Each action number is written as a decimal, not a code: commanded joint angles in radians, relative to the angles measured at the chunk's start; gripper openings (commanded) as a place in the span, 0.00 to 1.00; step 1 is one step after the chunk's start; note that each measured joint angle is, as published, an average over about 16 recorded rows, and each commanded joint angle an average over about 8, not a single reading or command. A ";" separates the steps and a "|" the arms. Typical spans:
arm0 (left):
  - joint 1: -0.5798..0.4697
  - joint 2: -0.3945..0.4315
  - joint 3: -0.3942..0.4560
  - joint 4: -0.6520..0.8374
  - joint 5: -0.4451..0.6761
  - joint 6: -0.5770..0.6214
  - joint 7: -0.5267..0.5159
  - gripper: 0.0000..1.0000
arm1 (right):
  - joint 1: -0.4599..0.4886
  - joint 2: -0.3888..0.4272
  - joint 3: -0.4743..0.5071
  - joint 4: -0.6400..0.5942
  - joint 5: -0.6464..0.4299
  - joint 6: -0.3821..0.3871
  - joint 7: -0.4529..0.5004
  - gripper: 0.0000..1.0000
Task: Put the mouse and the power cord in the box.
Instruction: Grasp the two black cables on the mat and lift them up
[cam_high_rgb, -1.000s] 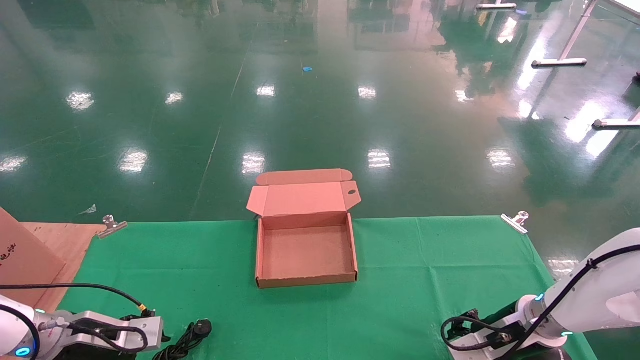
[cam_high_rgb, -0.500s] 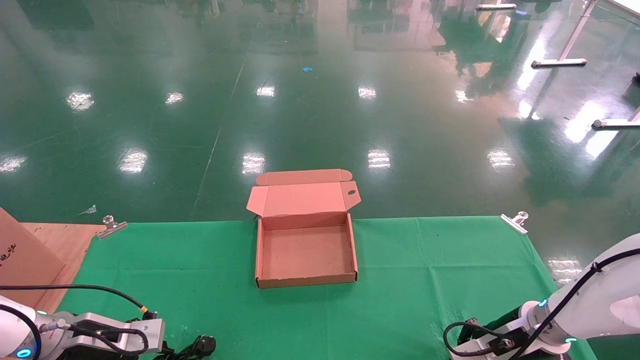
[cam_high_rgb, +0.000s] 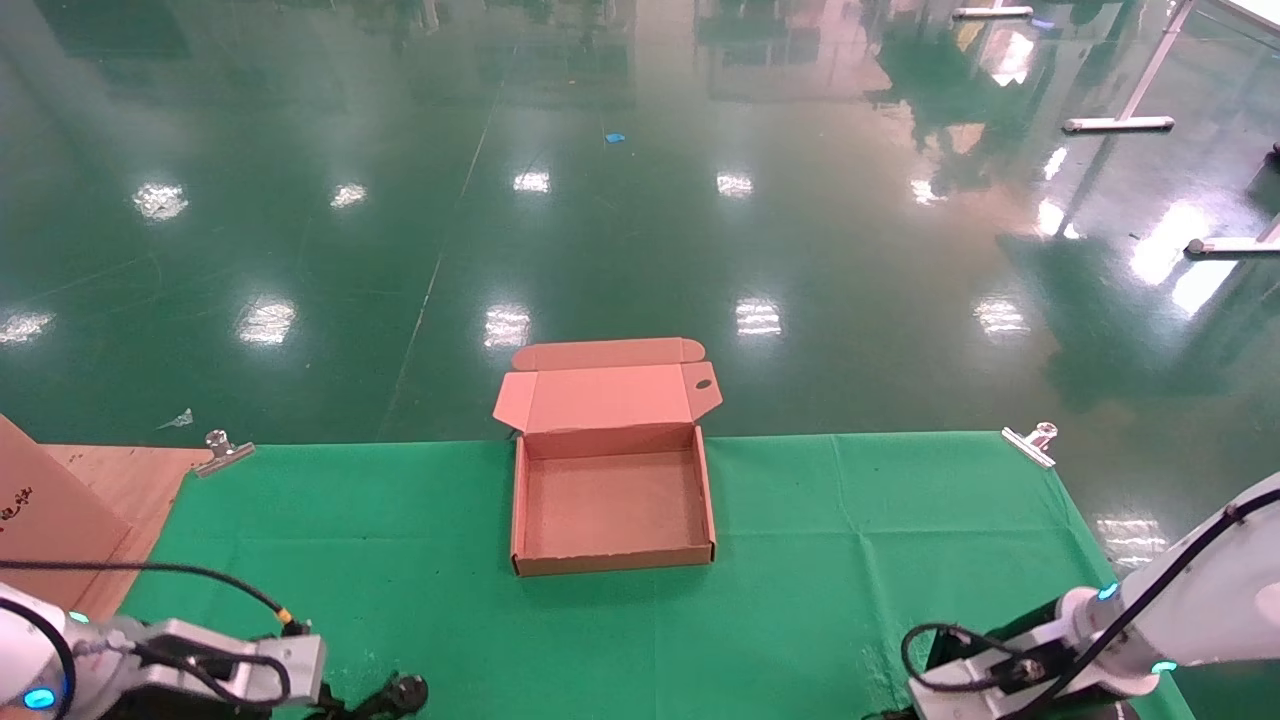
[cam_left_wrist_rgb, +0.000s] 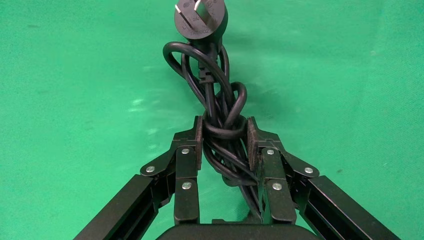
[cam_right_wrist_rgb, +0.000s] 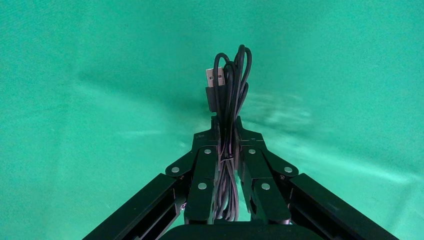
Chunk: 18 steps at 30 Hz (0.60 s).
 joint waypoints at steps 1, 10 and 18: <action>-0.012 -0.005 0.000 -0.004 0.001 0.009 0.001 0.00 | 0.013 0.006 0.004 -0.004 0.006 -0.009 -0.005 0.00; -0.089 -0.049 -0.001 -0.132 0.003 0.091 -0.045 0.00 | 0.111 0.043 0.023 0.017 0.033 -0.101 -0.020 0.00; -0.170 -0.083 -0.008 -0.345 0.001 0.177 -0.157 0.00 | 0.239 0.066 0.040 0.072 0.057 -0.196 0.011 0.00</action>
